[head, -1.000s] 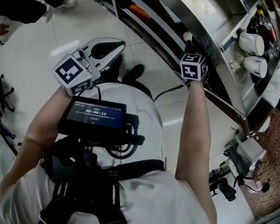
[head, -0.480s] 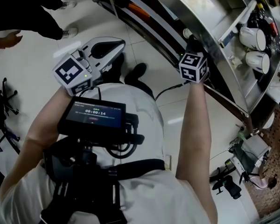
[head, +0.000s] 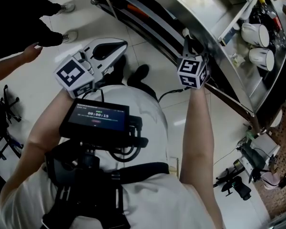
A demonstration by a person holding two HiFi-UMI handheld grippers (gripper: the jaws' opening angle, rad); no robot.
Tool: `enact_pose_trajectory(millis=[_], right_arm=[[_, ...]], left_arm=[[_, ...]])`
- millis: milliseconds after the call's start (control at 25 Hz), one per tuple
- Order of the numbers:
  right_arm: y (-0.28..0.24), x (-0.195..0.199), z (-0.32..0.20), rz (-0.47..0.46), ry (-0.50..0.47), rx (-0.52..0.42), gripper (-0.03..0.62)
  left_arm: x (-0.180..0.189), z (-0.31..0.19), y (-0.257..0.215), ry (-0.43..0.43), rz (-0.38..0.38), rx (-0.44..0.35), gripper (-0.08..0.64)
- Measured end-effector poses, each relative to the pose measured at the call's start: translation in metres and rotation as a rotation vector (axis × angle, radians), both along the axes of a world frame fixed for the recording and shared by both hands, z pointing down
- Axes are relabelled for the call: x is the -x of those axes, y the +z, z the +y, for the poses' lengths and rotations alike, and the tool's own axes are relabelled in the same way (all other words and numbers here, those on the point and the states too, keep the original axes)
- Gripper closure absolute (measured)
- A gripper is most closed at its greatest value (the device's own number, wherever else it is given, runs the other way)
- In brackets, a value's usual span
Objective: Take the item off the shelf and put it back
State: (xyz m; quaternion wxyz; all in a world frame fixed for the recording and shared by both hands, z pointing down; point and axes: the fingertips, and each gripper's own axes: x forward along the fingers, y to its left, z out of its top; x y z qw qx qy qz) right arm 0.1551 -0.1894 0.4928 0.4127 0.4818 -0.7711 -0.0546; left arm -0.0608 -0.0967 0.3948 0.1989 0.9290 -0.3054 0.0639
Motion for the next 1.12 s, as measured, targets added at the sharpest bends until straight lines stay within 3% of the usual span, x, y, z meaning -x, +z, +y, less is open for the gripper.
enact_pose_trajectory(millis=[160,320,400,560,720,960,1120], right_arm=[[-0.006,0.015,0.012,-0.019,-0.055,-0.008,0.499],[-0.019,0.034,0.026,-0.099,-0.109,-0.015,0.506],[-0.029,0.041,0.033,-0.139,-0.137,-0.026,0.571],[-0.048,0.048,0.044,-0.223,-0.163,-0.04,0.584],[-0.08,0.058,0.053,-0.338,-0.17,-0.058,0.584],[-0.135,0.081,0.074,-0.589,-0.168,-0.047,0.584],[-0.165,0.089,0.084,-0.676,-0.194,-0.038,0.584]], left_arm=[[-0.007,-0.001,-0.005,0.04,0.004,-0.021,0.552],[-0.015,-0.003,-0.01,0.072,-0.001,-0.023,0.551],[-0.021,-0.004,-0.015,0.089,-0.003,-0.024,0.552],[-0.041,-0.004,-0.023,0.132,0.002,-0.026,0.551],[-0.048,-0.006,-0.031,0.162,0.0,-0.043,0.551],[-0.052,-0.005,-0.049,0.191,-0.011,-0.079,0.552],[-0.06,-0.008,-0.061,0.209,-0.011,-0.104,0.551]])
